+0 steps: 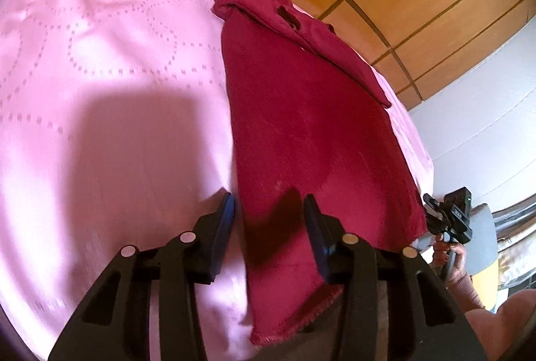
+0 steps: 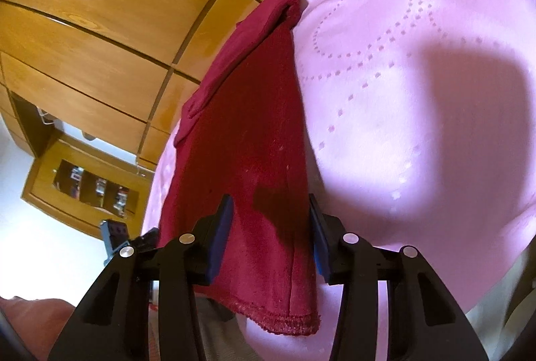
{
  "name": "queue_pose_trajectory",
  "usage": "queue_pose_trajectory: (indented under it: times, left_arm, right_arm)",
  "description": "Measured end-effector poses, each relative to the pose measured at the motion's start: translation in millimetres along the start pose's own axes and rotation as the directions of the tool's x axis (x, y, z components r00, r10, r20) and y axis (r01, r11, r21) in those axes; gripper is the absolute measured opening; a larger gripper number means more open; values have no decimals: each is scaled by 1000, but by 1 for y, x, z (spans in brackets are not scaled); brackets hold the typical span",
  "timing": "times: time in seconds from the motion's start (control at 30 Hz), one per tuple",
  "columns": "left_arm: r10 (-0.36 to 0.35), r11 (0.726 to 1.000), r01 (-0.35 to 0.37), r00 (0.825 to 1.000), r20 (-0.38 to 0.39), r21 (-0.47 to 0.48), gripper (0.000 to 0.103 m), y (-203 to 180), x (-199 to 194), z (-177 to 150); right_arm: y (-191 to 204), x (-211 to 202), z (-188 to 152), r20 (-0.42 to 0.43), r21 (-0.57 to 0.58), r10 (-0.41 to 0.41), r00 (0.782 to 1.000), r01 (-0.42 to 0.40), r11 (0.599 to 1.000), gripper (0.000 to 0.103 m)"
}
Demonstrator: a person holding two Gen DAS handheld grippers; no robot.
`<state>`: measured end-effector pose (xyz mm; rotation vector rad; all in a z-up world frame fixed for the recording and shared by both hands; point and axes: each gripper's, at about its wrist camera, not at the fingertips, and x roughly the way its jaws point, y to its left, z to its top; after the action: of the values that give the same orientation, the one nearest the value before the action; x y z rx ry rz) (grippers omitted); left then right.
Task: Fold small clothes
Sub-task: 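Grasp the shirt hem with both grippers and lift it toward the collar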
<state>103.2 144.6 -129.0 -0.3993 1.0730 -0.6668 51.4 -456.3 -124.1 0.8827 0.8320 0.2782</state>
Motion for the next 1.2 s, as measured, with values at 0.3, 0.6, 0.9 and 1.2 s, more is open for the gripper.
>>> queue_pose_trajectory:
  times: [0.3,0.6,0.9,1.2]
  left_arm:
    - [-92,996,91,993,-77,-10,42,-6,2,-19]
    - [-77,991,88,991,-109,105,10,-41,9,-16]
    - [-101,977,104,995,-22,185,7,-55,-27,-9]
    - [-199,951,196,980,-11,240,7,-79,-69,-14]
  right_arm:
    - [4,9,-13,-35,10,14,999,-14,1000,44]
    - [13,8,-20,-62,8,-7,998,8,1000,21]
    - [24,-19,-18,10,-14,83,996,-83,996,8]
    - [60,-53,-29,18,-176,226,974,-220,960,8]
